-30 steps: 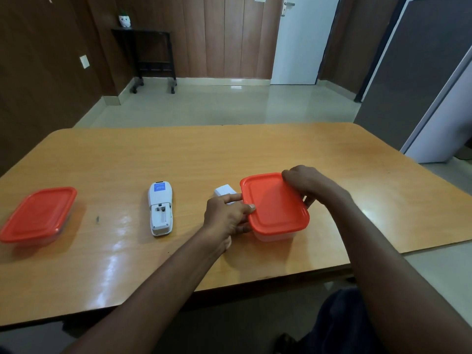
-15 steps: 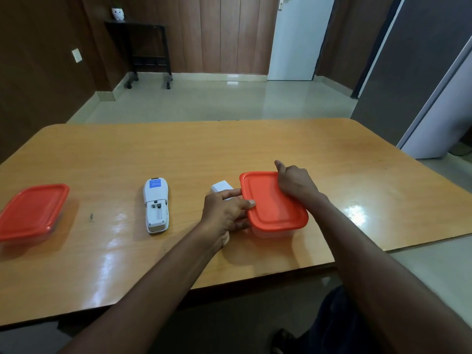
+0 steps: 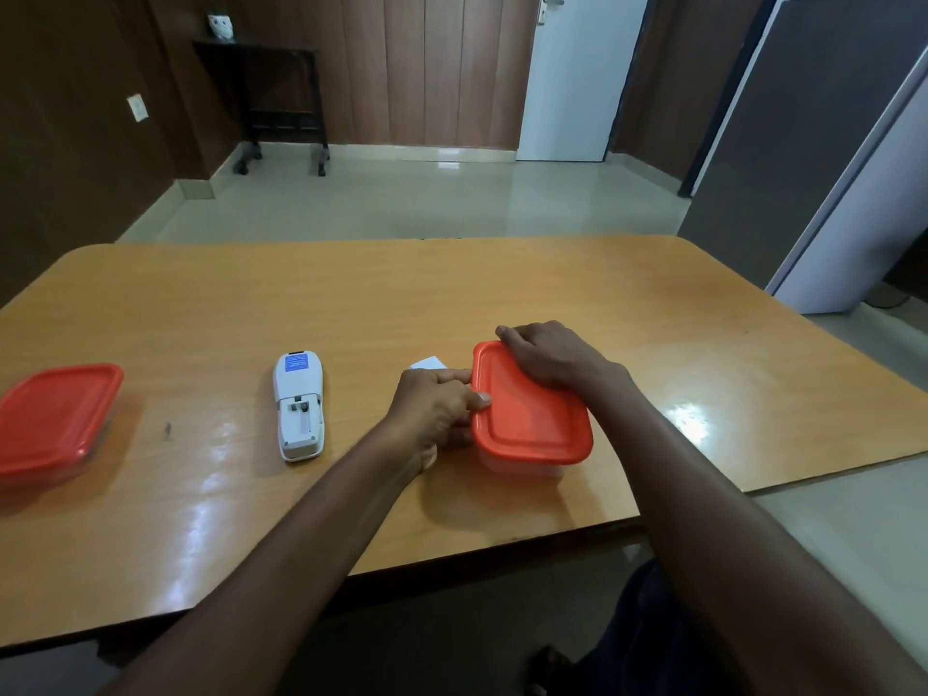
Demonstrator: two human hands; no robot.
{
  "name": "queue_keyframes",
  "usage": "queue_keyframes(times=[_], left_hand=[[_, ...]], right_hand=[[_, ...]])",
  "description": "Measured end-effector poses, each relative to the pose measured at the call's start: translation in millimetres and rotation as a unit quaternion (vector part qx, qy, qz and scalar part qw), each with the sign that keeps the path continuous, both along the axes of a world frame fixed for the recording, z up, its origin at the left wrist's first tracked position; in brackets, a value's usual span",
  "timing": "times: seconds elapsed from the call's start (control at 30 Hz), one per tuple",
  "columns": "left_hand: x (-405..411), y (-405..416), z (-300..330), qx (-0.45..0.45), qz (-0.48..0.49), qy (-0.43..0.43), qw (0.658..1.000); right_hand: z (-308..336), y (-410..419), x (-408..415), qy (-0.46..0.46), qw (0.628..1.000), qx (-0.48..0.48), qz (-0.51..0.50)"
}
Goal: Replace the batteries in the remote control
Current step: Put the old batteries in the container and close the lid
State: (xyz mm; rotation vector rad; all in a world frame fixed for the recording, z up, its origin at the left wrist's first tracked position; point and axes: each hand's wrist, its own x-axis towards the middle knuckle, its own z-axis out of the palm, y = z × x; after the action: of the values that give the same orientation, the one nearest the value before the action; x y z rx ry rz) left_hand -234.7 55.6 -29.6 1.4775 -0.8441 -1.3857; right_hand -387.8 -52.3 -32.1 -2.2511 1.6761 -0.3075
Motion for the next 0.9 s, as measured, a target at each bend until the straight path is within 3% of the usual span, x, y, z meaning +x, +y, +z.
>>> queue_keyframes(times=[0.1,0.27,0.33,0.43,0.5,0.6,0.7,0.9], left_hand=[[1,-4,2,0.001,-0.020,-0.016,1.000],[1,-8,-2,0.004,-0.020,-0.005,1.000],[2,-10,-2,0.005,-0.021,-0.011,1.000],[3,-12,-4,-0.002,-0.031,-0.024,0.999],[5,-14,-5,-0.003,-0.043,-0.031,0.999],[5,-15,-4,-0.002,-0.051,-0.042,0.998],[3,-16,-6,-0.001,-0.050,-0.047,0.998],[2,-12,-22,-0.047,0.002,-0.093,0.995]], right_hand=[[8,-1,0,-0.018,0.990,0.116,-0.077],[3,-5,0,0.000,0.986,0.130,-0.105],[0,-6,-2,0.027,0.992,0.078,-0.098],[-5,-2,4,0.075,0.993,-0.090,0.015],[-6,1,10,0.060,0.989,-0.113,0.078],[-2,1,10,0.050,0.996,-0.031,0.069],[-1,-2,7,0.032,0.998,0.053,-0.007],[-11,-4,4,0.046,0.994,0.044,-0.091]])
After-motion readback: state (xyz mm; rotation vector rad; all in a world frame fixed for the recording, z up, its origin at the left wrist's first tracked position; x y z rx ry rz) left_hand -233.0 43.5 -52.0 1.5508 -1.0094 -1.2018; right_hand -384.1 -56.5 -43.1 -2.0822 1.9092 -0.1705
